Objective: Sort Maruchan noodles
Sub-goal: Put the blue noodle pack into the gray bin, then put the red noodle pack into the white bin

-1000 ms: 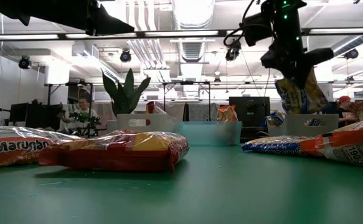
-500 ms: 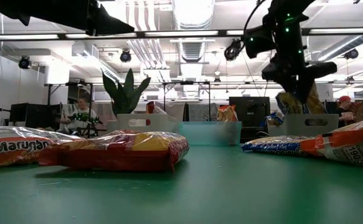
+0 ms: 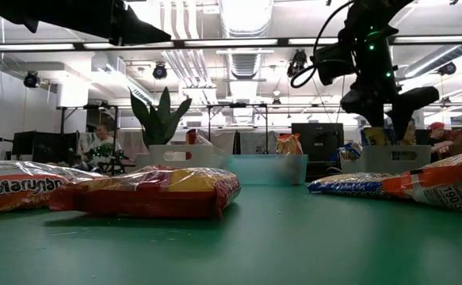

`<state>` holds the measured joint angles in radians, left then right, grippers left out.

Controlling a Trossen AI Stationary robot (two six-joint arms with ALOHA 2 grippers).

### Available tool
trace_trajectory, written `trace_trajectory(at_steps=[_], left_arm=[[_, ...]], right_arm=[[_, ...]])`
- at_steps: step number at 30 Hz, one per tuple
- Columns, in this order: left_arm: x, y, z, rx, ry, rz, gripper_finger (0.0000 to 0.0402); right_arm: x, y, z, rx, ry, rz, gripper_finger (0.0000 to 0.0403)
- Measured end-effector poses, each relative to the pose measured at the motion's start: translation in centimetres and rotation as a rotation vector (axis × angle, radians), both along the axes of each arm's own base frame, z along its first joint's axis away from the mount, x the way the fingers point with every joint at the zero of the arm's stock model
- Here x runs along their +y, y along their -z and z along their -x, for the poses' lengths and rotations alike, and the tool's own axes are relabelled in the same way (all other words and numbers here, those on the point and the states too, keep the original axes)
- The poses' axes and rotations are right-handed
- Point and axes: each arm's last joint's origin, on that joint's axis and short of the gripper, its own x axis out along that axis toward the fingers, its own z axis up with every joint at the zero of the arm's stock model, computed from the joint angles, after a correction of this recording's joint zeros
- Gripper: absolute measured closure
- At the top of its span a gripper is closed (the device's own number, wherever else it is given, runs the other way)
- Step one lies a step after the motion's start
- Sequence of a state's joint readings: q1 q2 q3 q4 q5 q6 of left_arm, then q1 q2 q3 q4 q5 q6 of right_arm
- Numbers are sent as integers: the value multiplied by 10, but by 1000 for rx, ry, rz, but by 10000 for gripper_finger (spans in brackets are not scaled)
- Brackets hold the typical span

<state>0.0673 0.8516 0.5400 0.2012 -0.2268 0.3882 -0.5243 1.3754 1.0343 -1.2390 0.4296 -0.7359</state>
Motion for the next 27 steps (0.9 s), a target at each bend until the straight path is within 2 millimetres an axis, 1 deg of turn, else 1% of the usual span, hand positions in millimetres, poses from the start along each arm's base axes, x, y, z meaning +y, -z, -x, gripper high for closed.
trace_trajectory(at_steps=[4,6,9,13,18,21,23,25,27], left_arm=[[0,0,0,0,0,1,402],[0,0,0,-1,0,3,402],[0,0,0,-2,-1,11,402],[0,3,-3,8,-4,34,402],[1,10,-9,35,-9,70,402],[1,15,-13,52,-15,101,402],[1,18,-16,63,-18,122,402],[1,21,-18,73,-23,142,402],[1,24,-20,86,-29,168,402]], right_arm=[[-3,-10,-4,-23,27,60,145],[-5,-19,-6,-42,49,85,132],[-6,-38,-9,-80,88,108,118],[-5,-64,-16,-189,192,160,112],[0,-96,-25,-413,416,220,122],[3,-108,-31,-565,576,146,133],[5,-112,-35,-648,648,41,141],[7,-113,-40,-731,685,-80,150],[13,-110,-48,-808,661,-179,158]])
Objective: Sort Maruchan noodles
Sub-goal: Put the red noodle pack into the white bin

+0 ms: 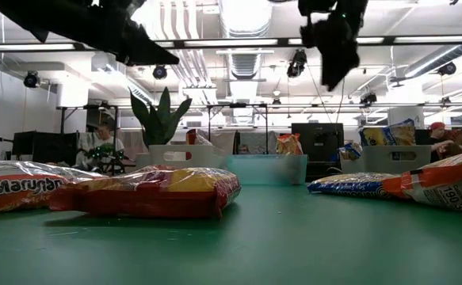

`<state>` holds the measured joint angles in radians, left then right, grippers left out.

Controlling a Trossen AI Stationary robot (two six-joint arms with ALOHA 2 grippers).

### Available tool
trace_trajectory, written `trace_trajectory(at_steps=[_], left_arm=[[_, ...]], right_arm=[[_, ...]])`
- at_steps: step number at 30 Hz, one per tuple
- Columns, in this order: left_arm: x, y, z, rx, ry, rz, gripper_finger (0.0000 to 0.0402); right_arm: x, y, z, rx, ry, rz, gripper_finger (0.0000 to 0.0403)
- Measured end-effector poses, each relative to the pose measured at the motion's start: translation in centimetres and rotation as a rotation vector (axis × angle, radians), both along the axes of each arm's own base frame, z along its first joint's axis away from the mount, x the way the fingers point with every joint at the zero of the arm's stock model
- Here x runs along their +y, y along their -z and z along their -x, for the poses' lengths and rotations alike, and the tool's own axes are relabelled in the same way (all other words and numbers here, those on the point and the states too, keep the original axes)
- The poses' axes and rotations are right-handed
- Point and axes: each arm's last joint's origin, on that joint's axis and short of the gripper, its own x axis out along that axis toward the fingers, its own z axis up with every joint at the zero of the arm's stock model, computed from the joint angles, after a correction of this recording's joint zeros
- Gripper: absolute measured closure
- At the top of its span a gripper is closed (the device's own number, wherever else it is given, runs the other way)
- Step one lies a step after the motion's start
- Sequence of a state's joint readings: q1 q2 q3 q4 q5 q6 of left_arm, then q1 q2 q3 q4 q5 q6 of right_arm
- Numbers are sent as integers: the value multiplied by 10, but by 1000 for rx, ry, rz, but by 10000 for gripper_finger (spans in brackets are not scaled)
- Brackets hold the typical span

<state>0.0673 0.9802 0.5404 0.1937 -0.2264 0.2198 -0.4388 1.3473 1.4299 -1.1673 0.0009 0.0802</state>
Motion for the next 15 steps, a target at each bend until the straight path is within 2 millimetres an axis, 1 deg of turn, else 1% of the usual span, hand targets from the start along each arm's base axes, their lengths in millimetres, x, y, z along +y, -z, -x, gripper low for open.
trace_trajectory(at_steps=[3,7,10,15], left_arm=[[0,6,-2,34,-8,33,402],[0,13,-4,82,-22,80,402],[0,17,-4,100,-28,114,402],[-1,19,-3,107,-14,180,402]], right_arm=[[10,10,-14,-111,-85,-16,169],[25,29,-29,-193,-158,-20,178],[37,46,-40,-251,-195,-22,179],[59,77,-53,-377,-251,-15,179]])
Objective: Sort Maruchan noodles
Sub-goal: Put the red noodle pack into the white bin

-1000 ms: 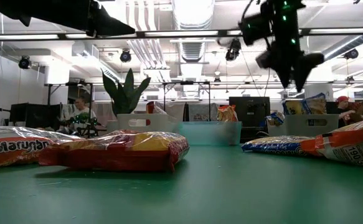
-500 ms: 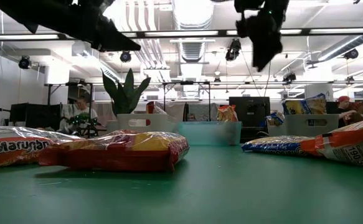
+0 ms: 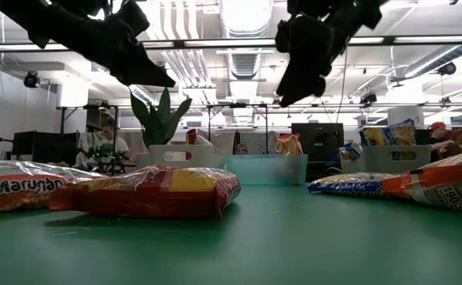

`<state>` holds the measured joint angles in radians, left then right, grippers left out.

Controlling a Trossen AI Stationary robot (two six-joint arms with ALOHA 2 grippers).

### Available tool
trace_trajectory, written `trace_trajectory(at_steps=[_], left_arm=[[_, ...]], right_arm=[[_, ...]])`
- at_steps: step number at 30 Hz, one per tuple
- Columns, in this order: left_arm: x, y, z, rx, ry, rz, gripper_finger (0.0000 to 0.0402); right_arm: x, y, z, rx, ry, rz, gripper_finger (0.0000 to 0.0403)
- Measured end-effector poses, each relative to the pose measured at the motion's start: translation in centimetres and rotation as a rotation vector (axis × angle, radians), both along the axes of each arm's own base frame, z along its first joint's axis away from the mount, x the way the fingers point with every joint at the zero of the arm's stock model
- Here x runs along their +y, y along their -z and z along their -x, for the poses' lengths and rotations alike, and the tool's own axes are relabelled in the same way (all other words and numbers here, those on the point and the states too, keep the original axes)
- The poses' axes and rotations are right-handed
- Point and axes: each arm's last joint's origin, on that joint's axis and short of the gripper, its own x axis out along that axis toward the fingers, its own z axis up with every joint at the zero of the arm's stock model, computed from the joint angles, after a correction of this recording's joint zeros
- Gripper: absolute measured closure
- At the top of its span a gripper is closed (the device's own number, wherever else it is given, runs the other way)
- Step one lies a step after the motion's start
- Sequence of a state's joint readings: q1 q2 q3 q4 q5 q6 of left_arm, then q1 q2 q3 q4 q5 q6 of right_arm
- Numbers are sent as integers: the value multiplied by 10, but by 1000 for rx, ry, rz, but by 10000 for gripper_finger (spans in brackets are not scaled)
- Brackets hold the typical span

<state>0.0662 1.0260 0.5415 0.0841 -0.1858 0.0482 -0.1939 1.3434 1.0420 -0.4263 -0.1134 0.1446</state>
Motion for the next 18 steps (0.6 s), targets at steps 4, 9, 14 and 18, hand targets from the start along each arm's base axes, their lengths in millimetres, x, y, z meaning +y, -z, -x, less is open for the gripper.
trace_trajectory(at_steps=[4,9,14,18], left_arm=[[-2,0,-1,-12,59,82,402],[-6,1,-1,-21,121,201,402],[-21,7,-7,-1,184,269,402],[-41,12,-15,-4,253,300,402]], right_arm=[[16,25,-2,-94,3,-47,179],[37,45,0,-154,3,-124,179],[63,51,0,-230,-57,-161,180],[78,45,-2,-290,-112,-166,189]])
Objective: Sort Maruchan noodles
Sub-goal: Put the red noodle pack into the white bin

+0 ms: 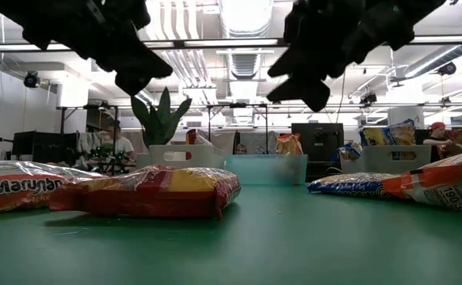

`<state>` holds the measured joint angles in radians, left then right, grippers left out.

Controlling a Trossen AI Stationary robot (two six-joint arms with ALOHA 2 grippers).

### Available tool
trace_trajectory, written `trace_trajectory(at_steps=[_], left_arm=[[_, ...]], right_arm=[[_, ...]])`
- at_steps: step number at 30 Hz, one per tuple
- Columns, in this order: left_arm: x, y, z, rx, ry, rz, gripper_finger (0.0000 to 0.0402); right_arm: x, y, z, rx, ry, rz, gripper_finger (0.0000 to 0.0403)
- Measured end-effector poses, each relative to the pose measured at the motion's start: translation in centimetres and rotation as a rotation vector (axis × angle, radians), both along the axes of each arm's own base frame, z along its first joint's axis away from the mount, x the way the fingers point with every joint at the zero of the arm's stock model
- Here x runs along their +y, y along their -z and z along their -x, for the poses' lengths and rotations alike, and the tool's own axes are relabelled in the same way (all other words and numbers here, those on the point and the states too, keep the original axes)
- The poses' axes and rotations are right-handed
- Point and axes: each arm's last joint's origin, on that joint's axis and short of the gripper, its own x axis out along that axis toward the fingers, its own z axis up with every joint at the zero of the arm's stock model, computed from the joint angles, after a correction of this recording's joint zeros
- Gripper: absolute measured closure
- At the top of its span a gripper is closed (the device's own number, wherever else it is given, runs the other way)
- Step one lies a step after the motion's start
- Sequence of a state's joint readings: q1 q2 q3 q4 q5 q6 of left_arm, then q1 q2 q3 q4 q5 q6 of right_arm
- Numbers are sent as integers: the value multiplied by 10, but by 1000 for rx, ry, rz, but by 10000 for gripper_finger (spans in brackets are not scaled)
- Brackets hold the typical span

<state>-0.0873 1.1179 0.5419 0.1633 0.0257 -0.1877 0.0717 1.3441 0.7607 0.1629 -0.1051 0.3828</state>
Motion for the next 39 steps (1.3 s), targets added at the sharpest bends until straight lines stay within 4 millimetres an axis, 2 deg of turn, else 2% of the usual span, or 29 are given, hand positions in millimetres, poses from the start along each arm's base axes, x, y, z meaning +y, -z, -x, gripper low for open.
trace_trajectory(at_steps=[5,11,18,24,30,32,34,36,39], left_arm=[[-22,14,-7,48,78,14,402],[-36,43,-19,149,115,13,402],[-40,82,-34,256,101,-37,402],[-42,100,-48,313,97,-61,402],[-39,105,-57,312,68,-85,402],[-34,104,-58,297,-29,-141,402],[-28,102,-58,271,-203,-225,402],[-25,97,-59,244,-312,-289,402],[-25,88,-58,220,-260,-331,402]], right_arm=[[15,-7,-2,-28,-48,-3,208],[21,-8,-1,-28,-70,-2,238],[21,-8,-1,-34,-69,36,248],[20,-7,-1,-42,-41,94,248],[19,-7,-1,-47,-32,133,248],[19,-7,-2,-48,-29,144,248],[18,-7,-2,-48,-24,149,248],[17,-7,-2,-44,33,142,248],[11,-7,-2,-24,139,74,252]])
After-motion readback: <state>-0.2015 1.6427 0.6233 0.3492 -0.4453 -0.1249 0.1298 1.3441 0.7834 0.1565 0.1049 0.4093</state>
